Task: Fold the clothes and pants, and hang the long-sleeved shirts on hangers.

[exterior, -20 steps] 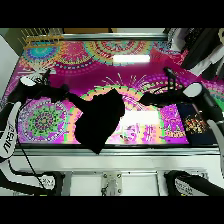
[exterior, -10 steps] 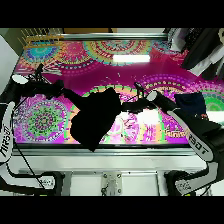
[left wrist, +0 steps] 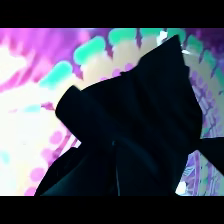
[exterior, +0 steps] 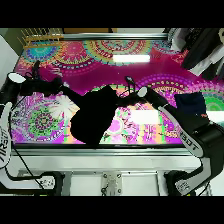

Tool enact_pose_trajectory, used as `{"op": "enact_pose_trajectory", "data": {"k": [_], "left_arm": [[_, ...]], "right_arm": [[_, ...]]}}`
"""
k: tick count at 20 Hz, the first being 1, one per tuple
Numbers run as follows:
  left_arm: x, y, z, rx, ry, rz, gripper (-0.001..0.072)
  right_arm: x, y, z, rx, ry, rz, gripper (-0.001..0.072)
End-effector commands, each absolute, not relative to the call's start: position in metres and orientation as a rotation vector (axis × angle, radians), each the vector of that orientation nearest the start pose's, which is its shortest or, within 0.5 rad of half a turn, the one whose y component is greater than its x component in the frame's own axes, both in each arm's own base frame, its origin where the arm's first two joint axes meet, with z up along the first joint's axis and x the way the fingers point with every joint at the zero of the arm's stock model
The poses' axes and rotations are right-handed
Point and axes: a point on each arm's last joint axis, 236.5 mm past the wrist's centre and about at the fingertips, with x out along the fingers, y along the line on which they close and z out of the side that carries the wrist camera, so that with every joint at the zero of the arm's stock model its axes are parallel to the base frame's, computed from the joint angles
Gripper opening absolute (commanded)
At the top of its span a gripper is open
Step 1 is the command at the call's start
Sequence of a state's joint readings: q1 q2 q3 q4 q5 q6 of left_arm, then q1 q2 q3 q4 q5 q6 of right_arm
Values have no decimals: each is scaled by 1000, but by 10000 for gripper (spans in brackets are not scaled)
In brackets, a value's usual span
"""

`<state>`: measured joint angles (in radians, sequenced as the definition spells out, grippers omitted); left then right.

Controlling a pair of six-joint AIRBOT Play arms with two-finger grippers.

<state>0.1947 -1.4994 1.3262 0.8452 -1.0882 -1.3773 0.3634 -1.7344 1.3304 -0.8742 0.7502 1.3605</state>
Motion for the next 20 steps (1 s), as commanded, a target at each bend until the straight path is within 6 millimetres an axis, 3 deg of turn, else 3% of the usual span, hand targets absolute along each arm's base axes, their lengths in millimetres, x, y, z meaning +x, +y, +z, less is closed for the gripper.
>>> {"op": "enact_pose_trajectory", "data": {"k": [1,3,5,7,9,12,15,18,20], "left_arm": [[473,-47,122,-561,887,-311,5],[448,-63,213,-472,739,-389,6],[408,-89,298,-372,577,-467,7],[359,-115,368,-294,408,-537,7],[309,-135,414,-248,278,-595,6],[249,-151,448,-241,181,-665,6],[220,-153,458,-272,159,-680,6],[229,-130,432,-259,254,-550,6],[253,-112,401,-242,331,-448,6]], "right_arm": [[478,234,36,100,964,551,11],[476,198,151,28,785,531,10],[448,178,261,21,582,529,10],[405,167,347,13,392,534,10],[359,157,399,21,268,537,10],[307,145,445,33,144,538,11],[285,140,462,93,109,537,11],[300,144,451,114,149,534,10],[332,153,425,145,233,533,10]]}}
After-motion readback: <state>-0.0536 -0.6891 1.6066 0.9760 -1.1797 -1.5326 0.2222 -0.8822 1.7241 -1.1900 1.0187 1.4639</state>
